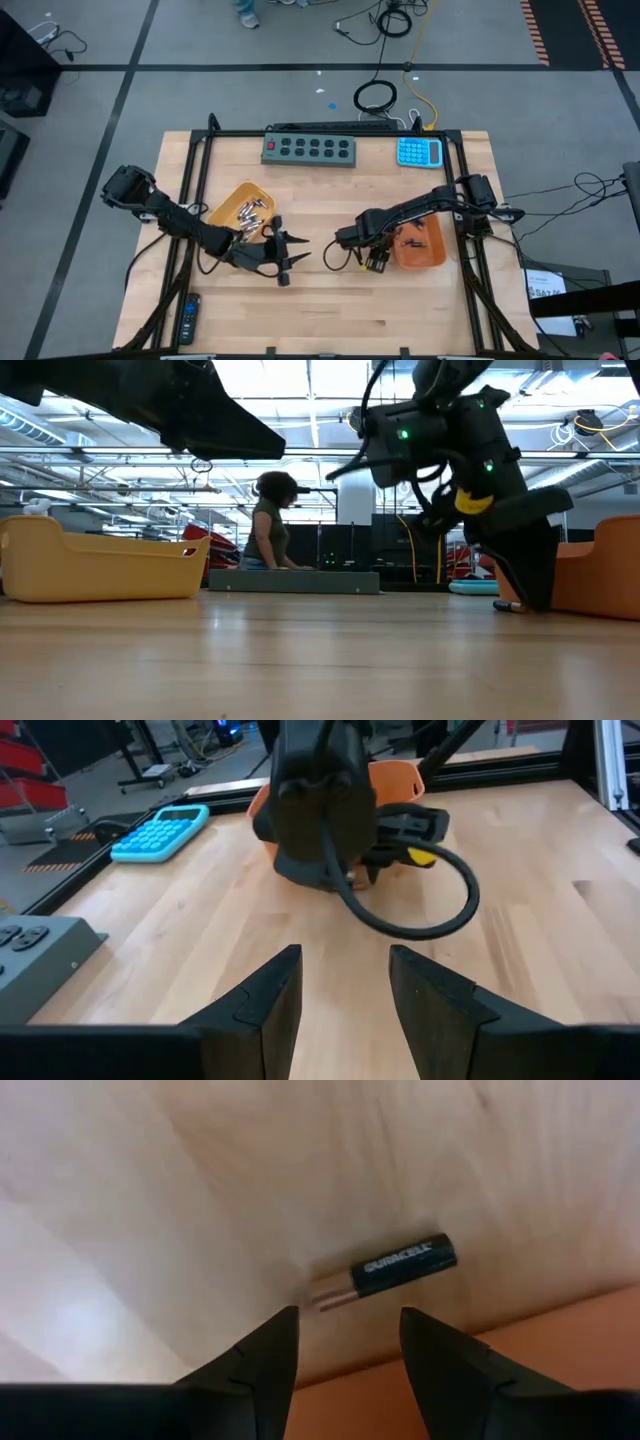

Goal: Sort batteries
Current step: Put the black battery into the orange bin

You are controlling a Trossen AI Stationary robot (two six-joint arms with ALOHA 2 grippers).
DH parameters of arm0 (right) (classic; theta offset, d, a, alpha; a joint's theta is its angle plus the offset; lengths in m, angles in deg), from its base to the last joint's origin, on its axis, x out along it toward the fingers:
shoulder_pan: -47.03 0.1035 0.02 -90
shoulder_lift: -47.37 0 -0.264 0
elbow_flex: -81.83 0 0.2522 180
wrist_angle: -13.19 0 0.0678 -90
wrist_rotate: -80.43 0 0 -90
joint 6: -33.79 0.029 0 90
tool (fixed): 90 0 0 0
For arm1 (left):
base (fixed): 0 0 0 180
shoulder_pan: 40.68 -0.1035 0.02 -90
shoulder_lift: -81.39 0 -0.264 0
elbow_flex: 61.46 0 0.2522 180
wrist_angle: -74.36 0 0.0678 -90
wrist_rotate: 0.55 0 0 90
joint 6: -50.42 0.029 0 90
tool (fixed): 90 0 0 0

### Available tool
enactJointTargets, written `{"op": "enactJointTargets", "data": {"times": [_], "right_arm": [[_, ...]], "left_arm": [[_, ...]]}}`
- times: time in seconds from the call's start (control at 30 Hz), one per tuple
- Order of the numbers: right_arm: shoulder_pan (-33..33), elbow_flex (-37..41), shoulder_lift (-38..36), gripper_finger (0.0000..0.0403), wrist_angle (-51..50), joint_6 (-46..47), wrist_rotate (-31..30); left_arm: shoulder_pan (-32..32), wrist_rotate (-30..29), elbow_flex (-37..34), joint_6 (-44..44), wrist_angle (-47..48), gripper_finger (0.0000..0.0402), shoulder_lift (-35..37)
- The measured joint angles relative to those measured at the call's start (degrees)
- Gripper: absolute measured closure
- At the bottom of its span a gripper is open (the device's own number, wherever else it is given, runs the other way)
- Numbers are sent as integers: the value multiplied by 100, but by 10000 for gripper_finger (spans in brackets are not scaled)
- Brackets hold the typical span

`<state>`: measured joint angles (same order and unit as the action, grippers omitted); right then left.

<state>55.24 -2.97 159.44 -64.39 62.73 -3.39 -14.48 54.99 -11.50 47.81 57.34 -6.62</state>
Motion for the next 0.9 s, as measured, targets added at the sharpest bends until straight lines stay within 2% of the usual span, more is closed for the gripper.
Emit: {"op": "enactJointTargets", "data": {"times": [0.4,0.9], "right_arm": [[-303,146,-7,237,482,-366,332],[-328,0,-11,284,973,-629,16]], "left_arm": [[13,-54,0,47,-55,240,0],[-31,-50,2,192,-168,240,0]]}}
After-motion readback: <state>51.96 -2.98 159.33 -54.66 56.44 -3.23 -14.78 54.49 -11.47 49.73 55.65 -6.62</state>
